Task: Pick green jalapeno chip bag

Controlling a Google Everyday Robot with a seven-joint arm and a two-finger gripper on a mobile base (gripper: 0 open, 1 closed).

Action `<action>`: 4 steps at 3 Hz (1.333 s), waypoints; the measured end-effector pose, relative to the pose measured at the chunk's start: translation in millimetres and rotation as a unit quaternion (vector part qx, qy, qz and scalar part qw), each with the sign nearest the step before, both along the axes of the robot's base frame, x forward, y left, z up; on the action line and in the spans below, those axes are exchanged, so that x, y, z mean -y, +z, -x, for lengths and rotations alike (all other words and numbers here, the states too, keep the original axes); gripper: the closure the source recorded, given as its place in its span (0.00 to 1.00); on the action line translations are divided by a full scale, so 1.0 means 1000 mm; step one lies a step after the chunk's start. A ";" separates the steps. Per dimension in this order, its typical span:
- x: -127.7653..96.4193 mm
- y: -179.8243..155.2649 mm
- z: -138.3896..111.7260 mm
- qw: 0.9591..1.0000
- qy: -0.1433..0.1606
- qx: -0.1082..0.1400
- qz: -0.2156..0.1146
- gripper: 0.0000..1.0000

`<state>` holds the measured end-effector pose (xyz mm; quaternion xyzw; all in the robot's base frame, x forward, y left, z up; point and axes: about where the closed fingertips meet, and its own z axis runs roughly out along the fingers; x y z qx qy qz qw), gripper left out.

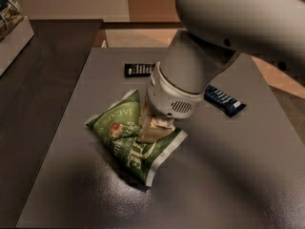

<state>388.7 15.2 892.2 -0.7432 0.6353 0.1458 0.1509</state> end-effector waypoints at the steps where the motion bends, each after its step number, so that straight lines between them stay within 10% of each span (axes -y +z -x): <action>1: -0.003 0.024 -0.008 1.000 0.008 0.017 -0.005 1.00; 4: -0.003 0.120 -0.030 0.996 0.056 0.071 -0.002 1.00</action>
Offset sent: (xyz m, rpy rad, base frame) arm 0.0432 0.0021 0.0977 0.0113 -0.1093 0.0534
